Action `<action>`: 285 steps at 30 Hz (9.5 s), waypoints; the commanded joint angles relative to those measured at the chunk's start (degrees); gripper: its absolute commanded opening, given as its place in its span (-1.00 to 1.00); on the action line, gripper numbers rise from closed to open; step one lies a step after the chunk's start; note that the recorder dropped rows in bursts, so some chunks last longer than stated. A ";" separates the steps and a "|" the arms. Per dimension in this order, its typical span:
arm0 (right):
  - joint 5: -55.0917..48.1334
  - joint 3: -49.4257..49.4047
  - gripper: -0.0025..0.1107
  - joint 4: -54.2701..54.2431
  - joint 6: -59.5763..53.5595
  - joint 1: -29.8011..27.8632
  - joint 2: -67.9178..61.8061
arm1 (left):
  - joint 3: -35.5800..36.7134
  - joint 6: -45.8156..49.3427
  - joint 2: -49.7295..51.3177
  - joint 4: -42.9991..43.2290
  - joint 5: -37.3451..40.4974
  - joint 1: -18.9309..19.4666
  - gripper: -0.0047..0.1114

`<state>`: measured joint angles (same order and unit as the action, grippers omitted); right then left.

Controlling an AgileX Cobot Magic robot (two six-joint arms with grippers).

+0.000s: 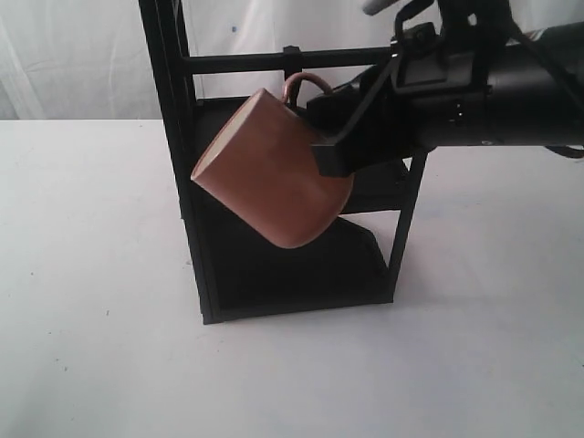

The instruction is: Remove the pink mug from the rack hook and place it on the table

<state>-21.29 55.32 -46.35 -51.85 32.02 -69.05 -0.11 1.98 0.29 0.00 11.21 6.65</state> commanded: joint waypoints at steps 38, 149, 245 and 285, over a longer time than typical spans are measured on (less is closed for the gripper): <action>18.89 -27.76 -0.96 -25.54 -0.35 -0.02 17.62 | 0.11 -0.06 -0.29 -0.32 -0.08 -0.16 -0.92; 89.06 -35.76 -0.55 34.87 78.67 13.66 -37.97 | 0.11 -0.06 -0.29 -0.32 -0.08 -0.16 -0.92; 42.11 -46.69 -0.96 40.56 57.98 13.66 5.63 | 0.11 -0.06 -0.29 -0.32 -0.08 -0.16 -0.92; -13.21 -21.87 -0.96 79.47 90.51 -17.74 53.16 | 0.11 -0.06 -0.29 -0.32 -0.08 -0.16 -0.92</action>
<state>-34.11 33.03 29.52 38.40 14.69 -24.12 -0.11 1.98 0.29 0.00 11.21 6.65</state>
